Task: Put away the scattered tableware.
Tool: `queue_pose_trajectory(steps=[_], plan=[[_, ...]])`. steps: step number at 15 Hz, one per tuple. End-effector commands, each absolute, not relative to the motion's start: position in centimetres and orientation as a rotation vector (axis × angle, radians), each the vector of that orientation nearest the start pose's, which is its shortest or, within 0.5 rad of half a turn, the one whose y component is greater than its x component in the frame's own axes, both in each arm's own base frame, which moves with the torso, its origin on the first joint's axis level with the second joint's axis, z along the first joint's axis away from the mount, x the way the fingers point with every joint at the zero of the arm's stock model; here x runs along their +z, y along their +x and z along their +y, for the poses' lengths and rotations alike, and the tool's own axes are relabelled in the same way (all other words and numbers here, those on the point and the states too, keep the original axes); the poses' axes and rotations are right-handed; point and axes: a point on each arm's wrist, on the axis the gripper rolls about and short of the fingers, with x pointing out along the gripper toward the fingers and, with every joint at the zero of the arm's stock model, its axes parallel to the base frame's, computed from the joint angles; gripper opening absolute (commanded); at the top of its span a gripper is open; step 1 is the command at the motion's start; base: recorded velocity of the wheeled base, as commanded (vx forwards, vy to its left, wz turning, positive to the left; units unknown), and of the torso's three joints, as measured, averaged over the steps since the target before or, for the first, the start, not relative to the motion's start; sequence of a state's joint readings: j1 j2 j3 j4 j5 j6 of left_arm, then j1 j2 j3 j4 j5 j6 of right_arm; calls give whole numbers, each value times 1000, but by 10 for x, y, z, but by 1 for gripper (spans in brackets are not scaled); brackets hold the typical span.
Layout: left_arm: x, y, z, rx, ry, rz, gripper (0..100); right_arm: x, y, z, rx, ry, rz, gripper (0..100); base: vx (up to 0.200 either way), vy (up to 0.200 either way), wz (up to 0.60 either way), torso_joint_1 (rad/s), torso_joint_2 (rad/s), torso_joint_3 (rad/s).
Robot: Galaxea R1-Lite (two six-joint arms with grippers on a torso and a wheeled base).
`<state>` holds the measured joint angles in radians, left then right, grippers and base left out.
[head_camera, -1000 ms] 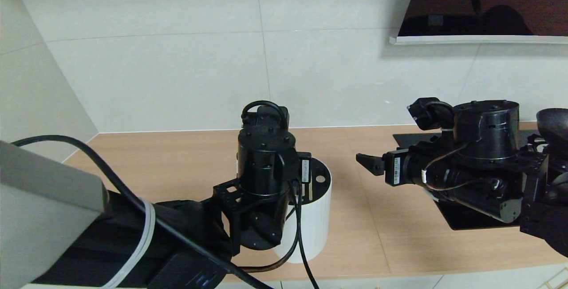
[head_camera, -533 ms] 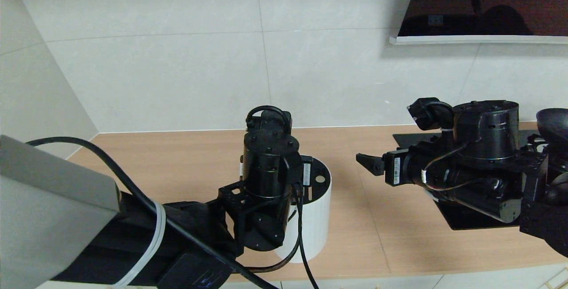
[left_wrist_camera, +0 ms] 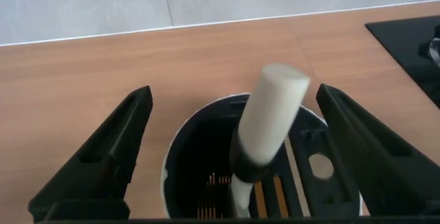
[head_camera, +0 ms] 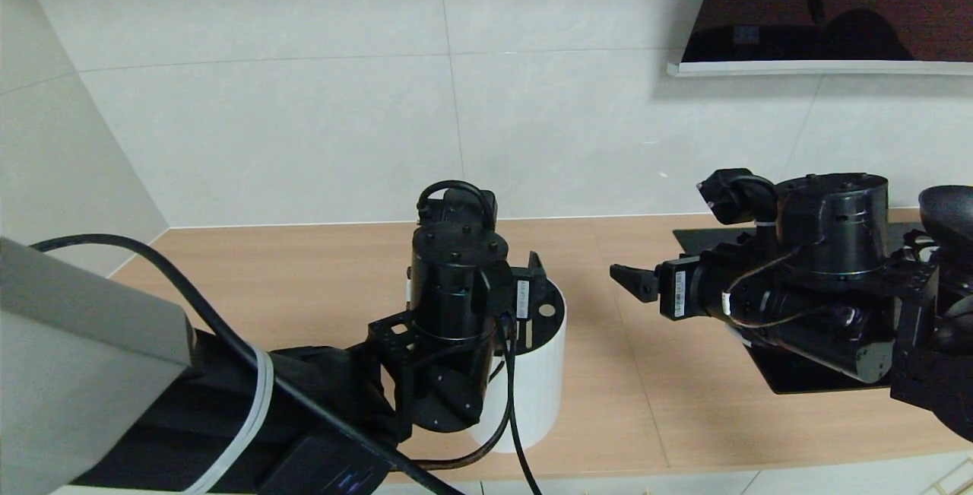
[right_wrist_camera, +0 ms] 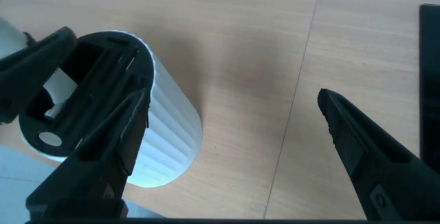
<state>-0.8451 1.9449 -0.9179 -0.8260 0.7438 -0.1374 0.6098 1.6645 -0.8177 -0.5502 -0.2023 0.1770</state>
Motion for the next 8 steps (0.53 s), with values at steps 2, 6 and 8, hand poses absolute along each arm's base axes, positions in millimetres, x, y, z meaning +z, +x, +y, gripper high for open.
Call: queue_pose_trajectory(steps=[2, 6, 8], plan=[[170, 238, -247, -132, -21, 122, 100, 189, 246, 166, 379, 58, 307, 100, 0, 0, 0, 0, 0, 0], [221, 203, -208, -169, -36, 37, 100, 222, 229, 145, 364, 110, 202, 100, 0, 0, 0, 0, 0, 0], [238, 183, -186, -218, -38, 7, 100, 236, 219, 134, 356, 127, 154, 100, 0, 0, 0, 0, 0, 0]])
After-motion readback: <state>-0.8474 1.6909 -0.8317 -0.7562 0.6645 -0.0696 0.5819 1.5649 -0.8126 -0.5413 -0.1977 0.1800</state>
